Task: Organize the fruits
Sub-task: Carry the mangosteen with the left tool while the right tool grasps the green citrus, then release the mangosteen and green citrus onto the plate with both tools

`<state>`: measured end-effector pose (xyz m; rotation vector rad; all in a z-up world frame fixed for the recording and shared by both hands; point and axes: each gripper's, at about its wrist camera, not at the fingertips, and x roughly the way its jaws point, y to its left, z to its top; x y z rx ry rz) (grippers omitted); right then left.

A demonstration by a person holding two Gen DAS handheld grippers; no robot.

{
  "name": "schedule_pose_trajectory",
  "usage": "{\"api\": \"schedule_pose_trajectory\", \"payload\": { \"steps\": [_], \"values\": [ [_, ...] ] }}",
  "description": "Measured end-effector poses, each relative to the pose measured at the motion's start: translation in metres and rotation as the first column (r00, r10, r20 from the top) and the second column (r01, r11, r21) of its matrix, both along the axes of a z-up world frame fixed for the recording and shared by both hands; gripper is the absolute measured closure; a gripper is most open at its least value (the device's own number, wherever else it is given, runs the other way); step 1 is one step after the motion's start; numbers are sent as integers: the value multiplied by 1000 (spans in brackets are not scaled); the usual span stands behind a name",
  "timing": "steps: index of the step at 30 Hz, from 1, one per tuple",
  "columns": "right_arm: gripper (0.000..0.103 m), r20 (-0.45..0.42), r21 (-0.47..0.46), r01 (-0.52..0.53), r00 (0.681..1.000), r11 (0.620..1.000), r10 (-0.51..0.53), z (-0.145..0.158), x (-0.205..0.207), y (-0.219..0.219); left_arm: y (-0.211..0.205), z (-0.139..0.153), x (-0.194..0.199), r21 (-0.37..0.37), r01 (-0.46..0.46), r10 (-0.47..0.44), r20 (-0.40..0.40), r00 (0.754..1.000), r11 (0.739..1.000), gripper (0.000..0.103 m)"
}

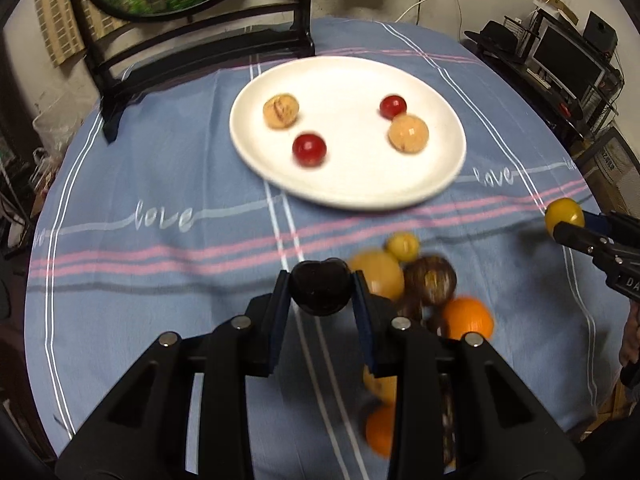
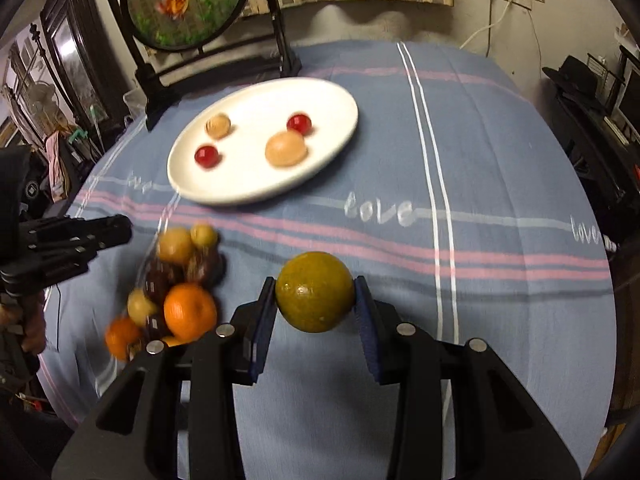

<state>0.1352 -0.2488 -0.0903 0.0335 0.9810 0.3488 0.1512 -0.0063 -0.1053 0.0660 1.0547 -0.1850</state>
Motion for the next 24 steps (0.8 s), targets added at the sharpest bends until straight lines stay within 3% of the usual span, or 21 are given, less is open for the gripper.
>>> {"api": "schedule_pose_trajectory", "payload": {
  "steps": [7, 18, 19, 22, 24],
  "values": [
    [64, 45, 13, -56, 997, 998, 55, 10, 69, 27, -15, 1, 59, -2, 20, -20, 15, 1000, 1000, 72],
    [64, 58, 13, -100, 993, 995, 99, -4, 141, 58, -28, -17, 124, -58, 14, -14, -13, 1000, 998, 71],
    [64, 52, 11, -98, 994, 995, 97, -6, 145, 60, -30, -18, 130, -66, 14, -14, -5, 1000, 998, 69],
    [59, 10, 51, -72, 997, 996, 71, -14, 159, 59, -35, -17, 140, -72, 19, -19, 3, 1000, 997, 45],
    [48, 13, 77, -42, 999, 996, 41, -13, 161, 54, -36, -15, 144, -58, 8, -7, 17, 1000, 998, 45]
  ]
}}
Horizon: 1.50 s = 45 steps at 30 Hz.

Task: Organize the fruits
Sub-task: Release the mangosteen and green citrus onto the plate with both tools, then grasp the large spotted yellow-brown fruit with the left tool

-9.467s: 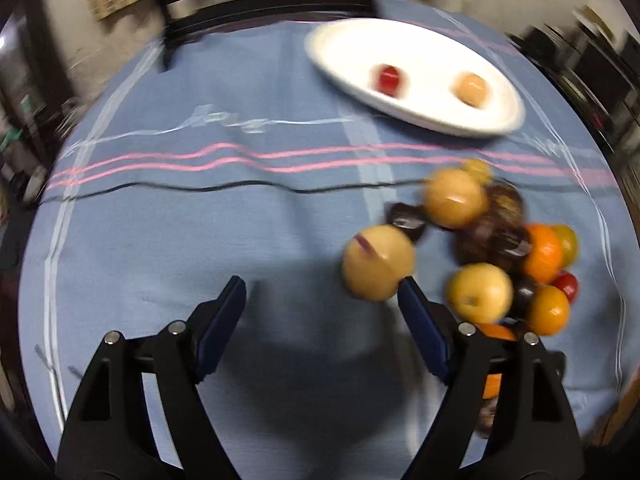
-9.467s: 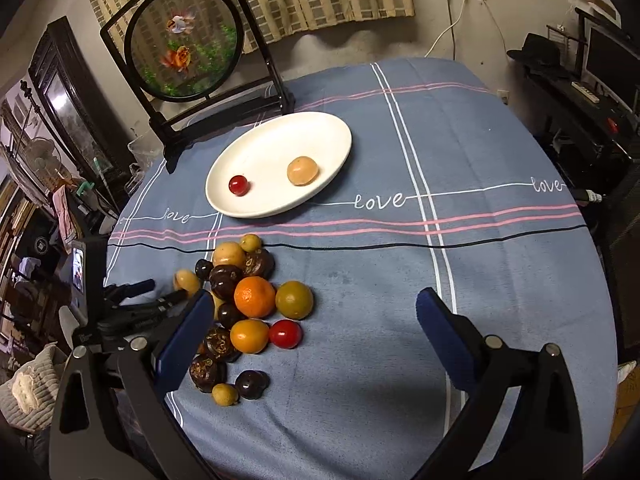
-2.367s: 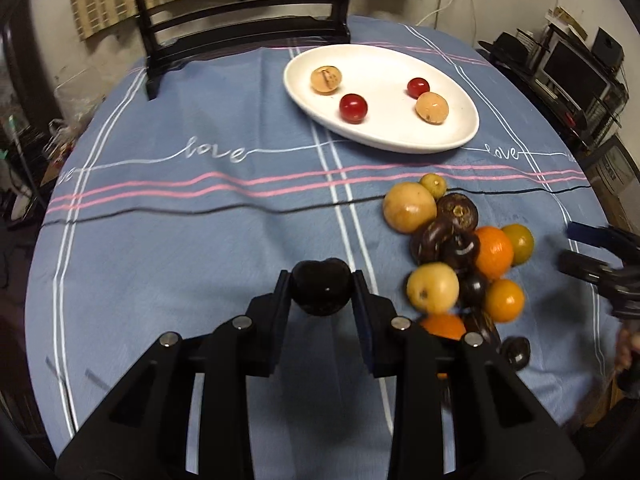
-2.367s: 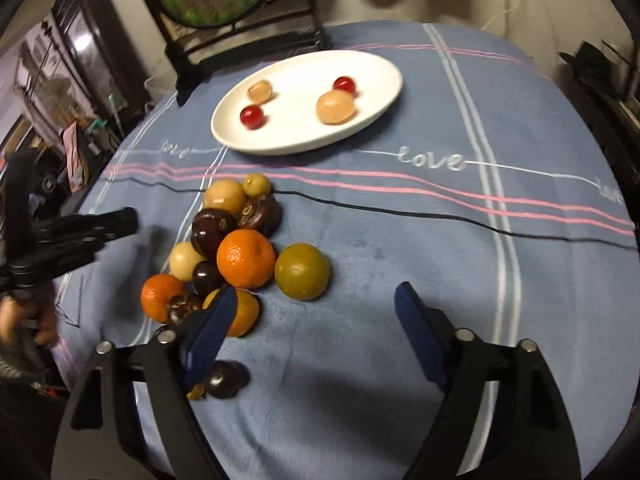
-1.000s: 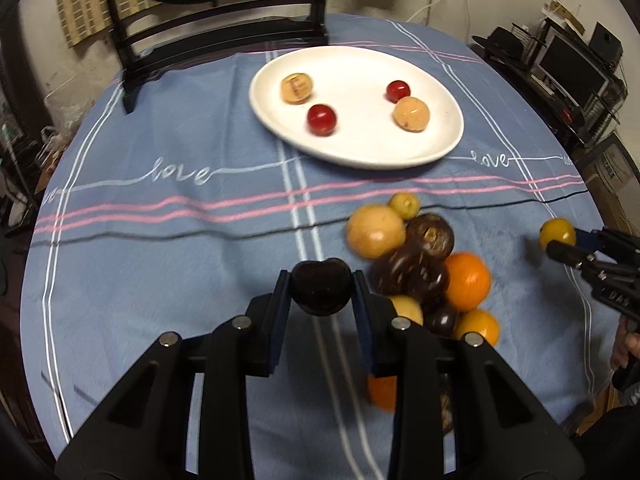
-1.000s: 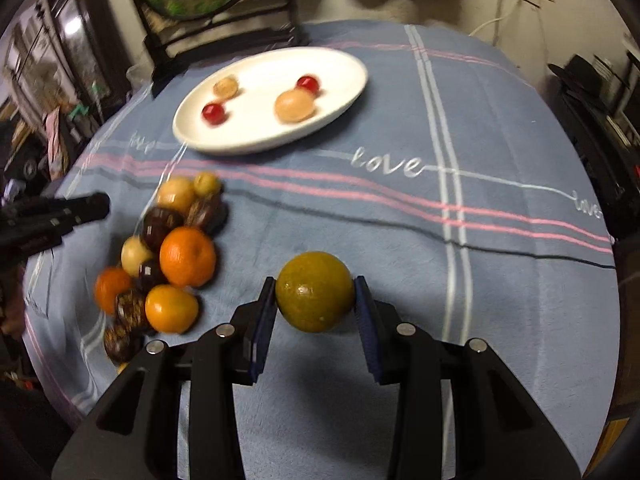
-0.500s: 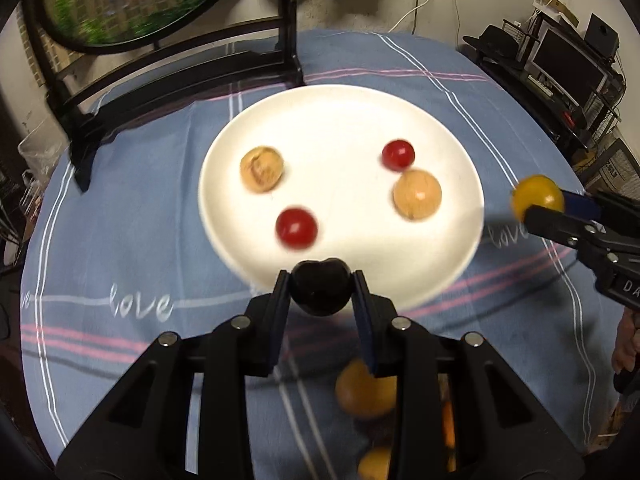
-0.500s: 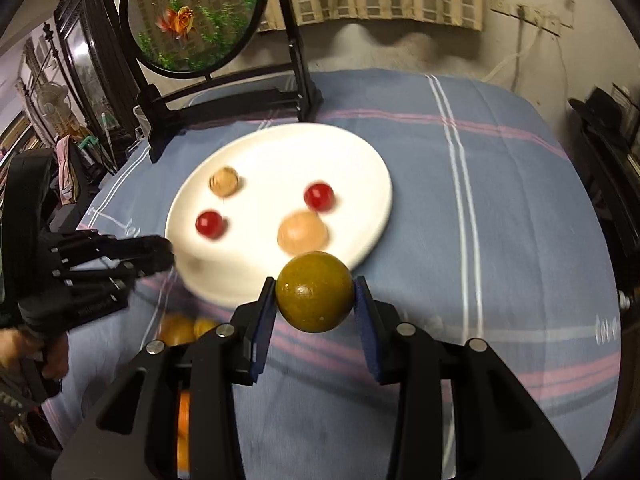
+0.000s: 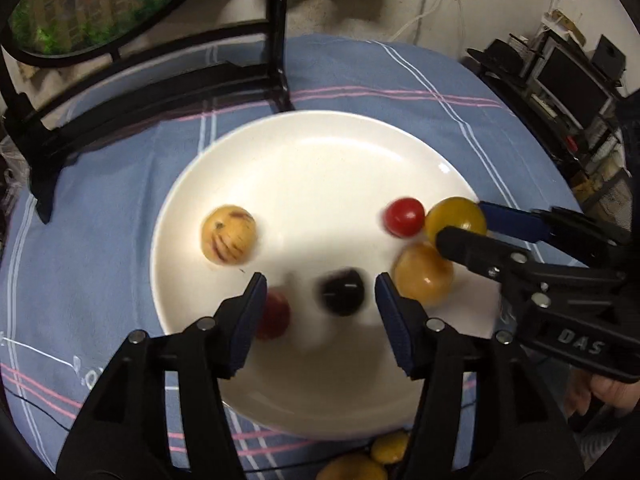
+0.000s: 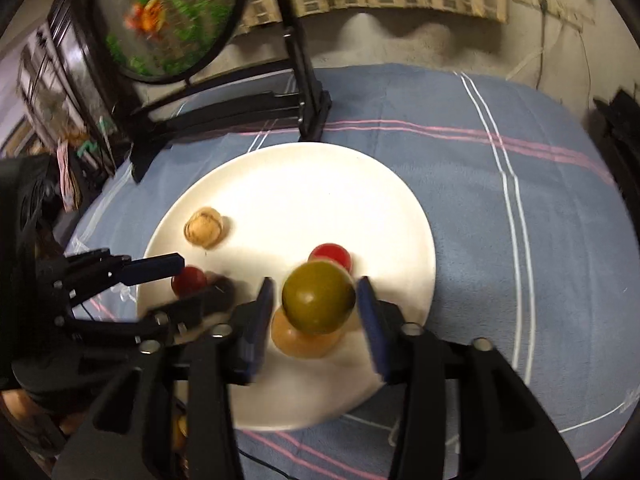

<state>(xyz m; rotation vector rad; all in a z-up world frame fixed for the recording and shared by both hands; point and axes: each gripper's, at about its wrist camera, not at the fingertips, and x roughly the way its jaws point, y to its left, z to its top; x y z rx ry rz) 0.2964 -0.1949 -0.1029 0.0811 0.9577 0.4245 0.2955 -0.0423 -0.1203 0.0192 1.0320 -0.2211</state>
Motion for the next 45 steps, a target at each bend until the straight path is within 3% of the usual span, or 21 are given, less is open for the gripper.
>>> {"api": "schedule_pose_trajectory", "payload": {
  "steps": [1, 5, 12, 16, 20, 24, 29, 33, 36, 41, 45],
  "values": [
    [39, 10, 10, 11, 1000, 1000, -11, 3, -2, -3, 1, 0, 1, -10, 0, 0, -2, 1000, 1000, 43],
    [39, 26, -3, 4, 1000, 1000, -4, 11, -17, -5, 11, 4, -9, -33, -27, 27, -6, 1000, 999, 39],
    [34, -71, -1, 25, 997, 1000, -25, 6, -89, -18, 50, 5, -72, -10, -96, 95, -40, 995, 995, 22],
    [8, -138, 14, 42, 990, 999, -40, 1, -152, -25, 72, -9, -121, 1, -145, 144, -108, 984, 989, 22],
    [2, -184, -18, -32, 982, 999, 28, 0, -198, -18, 78, -17, -153, -50, -165, 154, -171, 973, 985, 22],
    [2, -162, -40, -16, 987, 999, 9, 11, -216, -23, 61, -18, -154, -80, -124, 108, -180, 978, 989, 21],
    [1, -156, -50, 65, 985, 997, -73, 18, -230, -44, 35, -15, -135, -32, -59, 54, -138, 989, 998, 14],
    [1, -164, -65, 110, 979, 992, -120, 17, -235, -52, 22, -29, -117, 21, -17, 20, -159, 987, 1000, 14],
    [1, -156, -70, 132, 977, 989, -142, 20, -238, -55, 26, -34, -116, 40, -4, 10, -142, 990, 999, 7],
    [1, -139, -70, 106, 984, 992, -115, 25, -236, -46, 72, -22, -128, 106, -90, 98, -71, 993, 990, 2],
    [1, -141, -70, 67, 987, 995, -76, 24, -233, -38, 130, -10, -144, 134, -221, 231, -64, 971, 966, 2]
  ]
}}
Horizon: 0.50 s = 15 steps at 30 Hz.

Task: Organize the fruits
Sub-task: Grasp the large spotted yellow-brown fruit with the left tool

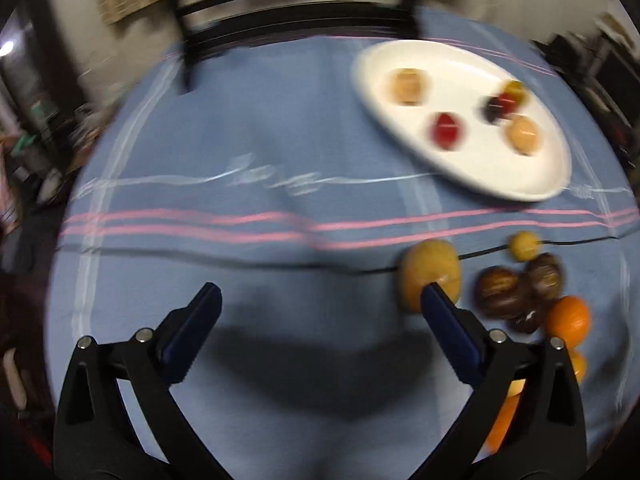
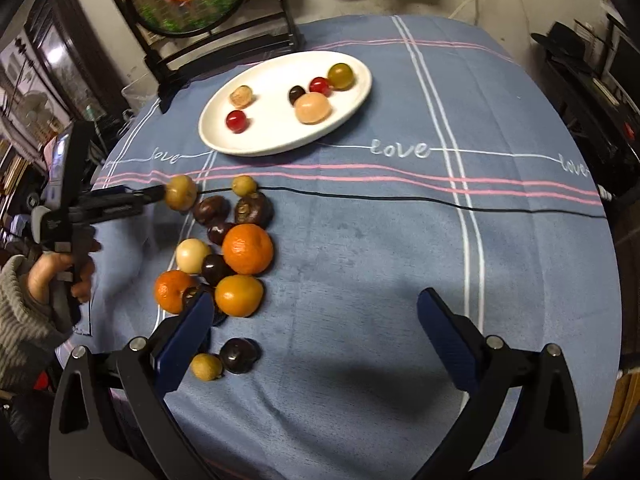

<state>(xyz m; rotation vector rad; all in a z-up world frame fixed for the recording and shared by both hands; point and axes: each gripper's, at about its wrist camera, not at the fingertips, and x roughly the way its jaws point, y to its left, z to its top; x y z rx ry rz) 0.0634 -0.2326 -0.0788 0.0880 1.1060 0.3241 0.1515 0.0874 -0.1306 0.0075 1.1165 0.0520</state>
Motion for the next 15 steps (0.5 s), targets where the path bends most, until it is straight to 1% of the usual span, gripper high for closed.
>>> {"api": "schedule_pose_trajectory", "payload": {
  "steps": [2, 4, 6, 9, 10, 11, 12, 13, 15],
  "values": [
    [1, -5, 5, -14, 1000, 1000, 14, -1, 3, 3, 15, 3, -9, -48, -28, 29, 4, 1000, 998, 2],
    [1, -8, 8, -28, 1000, 1000, 28, -1, 5, 7, 18, 4, -14, -72, -42, 43, 8, 999, 996, 2],
    [1, -6, 3, -47, 999, 999, 47, 0, 5, 11, 11, 2, -16, -76, -30, 31, 9, 999, 997, 2],
    [1, -4, -1, -60, 998, 998, 60, 1, 3, 13, -7, -5, -13, -45, -6, 6, 13, 1000, 999, 3],
    [1, -3, -1, -57, 998, 998, 57, 1, 3, 11, -8, -8, -11, -50, -6, 7, 12, 1000, 999, 5],
    [1, -4, 2, -51, 999, 999, 51, 1, 2, 9, -8, -10, -9, -65, -8, 8, 6, 1000, 998, 11],
    [1, -5, 4, -43, 999, 999, 43, 1, 2, 7, -5, -12, -9, -86, -8, 8, 2, 1000, 996, 15],
    [1, -8, 9, -29, 1000, 1000, 29, 1, 1, 3, -5, -13, -6, -119, -6, 6, -3, 1000, 993, 20],
    [1, -12, 16, -12, 1000, 1000, 12, 0, 1, -1, -7, -15, -2, -145, 3, -5, -8, 1000, 989, 22]
  ]
}}
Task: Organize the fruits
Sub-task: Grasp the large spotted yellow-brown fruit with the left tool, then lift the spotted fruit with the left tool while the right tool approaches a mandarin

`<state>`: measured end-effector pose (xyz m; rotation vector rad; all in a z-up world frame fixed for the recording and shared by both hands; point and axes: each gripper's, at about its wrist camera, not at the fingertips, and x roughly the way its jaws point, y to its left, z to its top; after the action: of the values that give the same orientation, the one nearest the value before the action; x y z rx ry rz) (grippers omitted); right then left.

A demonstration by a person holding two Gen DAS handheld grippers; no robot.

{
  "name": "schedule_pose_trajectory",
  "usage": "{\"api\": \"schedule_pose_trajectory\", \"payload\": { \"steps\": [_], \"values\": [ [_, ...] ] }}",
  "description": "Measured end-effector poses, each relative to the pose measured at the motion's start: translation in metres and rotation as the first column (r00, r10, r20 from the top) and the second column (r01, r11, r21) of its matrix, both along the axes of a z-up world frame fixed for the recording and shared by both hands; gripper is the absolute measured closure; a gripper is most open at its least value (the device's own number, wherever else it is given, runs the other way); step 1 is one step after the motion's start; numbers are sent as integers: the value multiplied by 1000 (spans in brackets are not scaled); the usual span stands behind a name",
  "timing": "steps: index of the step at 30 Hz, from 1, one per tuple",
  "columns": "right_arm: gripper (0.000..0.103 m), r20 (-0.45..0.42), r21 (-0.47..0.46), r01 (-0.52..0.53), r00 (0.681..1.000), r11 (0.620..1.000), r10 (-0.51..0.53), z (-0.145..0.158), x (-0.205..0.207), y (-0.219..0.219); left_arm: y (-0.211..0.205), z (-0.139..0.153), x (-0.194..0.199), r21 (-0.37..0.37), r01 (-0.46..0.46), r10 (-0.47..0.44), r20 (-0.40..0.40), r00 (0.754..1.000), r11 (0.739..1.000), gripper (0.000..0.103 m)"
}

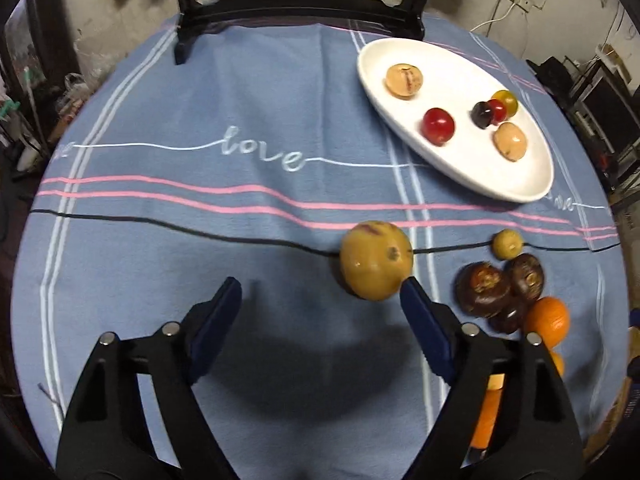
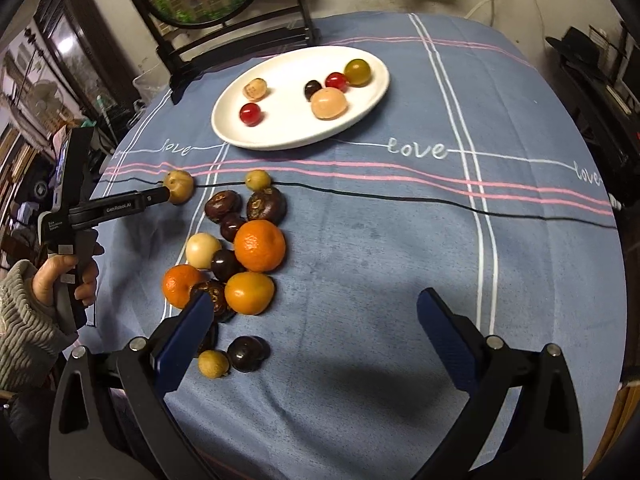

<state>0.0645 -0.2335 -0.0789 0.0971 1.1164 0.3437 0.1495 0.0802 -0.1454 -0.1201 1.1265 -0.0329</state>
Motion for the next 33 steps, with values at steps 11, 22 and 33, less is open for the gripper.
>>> {"api": "schedule_pose_trajectory", "payload": {
  "steps": [11, 22, 33],
  "values": [
    [1, -15, -15, 25, 1000, 1000, -25, -2, -3, -2, -26, -9, 19, -11, 74, -74, 2, 997, 997, 32],
    [1, -20, -23, 14, 1000, 1000, -14, -3, -2, 1, -14, -19, 20, -50, 16, -15, 9, 1000, 999, 58],
    [5, 9, 71, -73, 997, 995, 72, -14, 13, 23, -11, -8, -59, -73, 40, -41, -16, 999, 997, 58]
  ]
}}
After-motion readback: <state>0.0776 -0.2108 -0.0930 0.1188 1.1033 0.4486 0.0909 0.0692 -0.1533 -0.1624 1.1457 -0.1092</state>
